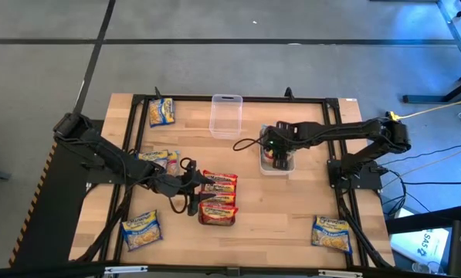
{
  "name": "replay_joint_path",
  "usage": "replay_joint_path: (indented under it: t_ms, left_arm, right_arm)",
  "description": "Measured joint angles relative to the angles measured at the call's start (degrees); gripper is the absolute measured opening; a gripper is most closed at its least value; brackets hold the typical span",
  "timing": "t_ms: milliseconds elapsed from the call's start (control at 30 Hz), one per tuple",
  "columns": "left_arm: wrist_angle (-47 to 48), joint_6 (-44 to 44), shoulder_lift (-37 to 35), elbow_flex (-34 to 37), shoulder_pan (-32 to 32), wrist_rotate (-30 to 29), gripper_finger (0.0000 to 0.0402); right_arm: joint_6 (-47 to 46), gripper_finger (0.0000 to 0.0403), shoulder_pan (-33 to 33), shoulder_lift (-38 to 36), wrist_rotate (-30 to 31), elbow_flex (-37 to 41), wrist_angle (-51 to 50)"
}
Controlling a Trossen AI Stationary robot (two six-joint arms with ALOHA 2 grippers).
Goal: Sort Maruchan noodles
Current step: Put the light blue noodle pack into the white bin
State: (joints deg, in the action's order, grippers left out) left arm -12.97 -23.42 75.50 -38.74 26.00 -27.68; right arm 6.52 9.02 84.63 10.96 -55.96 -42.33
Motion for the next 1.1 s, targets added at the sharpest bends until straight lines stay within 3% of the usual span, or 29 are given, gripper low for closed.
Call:
replay_joint_path:
  t_ms: [167,333,400,500,600,800,967,1100]
  left_arm:
    - [0.0,-0.3,0.0,0.0,0.0,0.0,0.0211]
    - [-1.0,-0.4,0.0,0.0,-0.3,-0.2,0.0212]
    - [-2.3,-0.4,0.0,-0.2,-0.9,-0.5,0.021]
    - [0.2,1.6,0.0,-2.9,-1.8,-0.7,0.021]
    - [14.1,-0.3,-0.8,-8.2,-2.9,1.0,0.0209]
    - [54.1,-23.1,-1.5,-19.3,-4.2,9.7,0.0209]
    - [69.6,-47.2,-1.5,-18.4,-0.4,22.1,0.0209]
    - [71.9,-62.2,-1.5,-13.0,4.0,26.3,0.0209]
  right_arm:
    - [-0.3,0.0199,0.0,-0.7,-1.8,-7.5,-9.4]
    - [-10.1,0.0199,-2.0,-1.8,-13.3,-17.9,-20.8]
    - [-14.3,0.0199,-6.1,-3.9,-16.6,-17.1,-17.8]
    - [-16.4,0.0199,-15.7,-7.2,-14.0,-11.1,-4.2]
    - [-18.1,0.0199,-24.5,-8.6,-8.3,-3.4,10.4]
    - [-25.0,0.0199,-34.6,-8.1,-0.4,8.9,27.9]
    - [-31.4,0.0199,-38.4,-8.1,6.2,15.0,32.7]
    - [-32.3,0.0199,-39.9,-8.1,10.6,17.7,34.8]
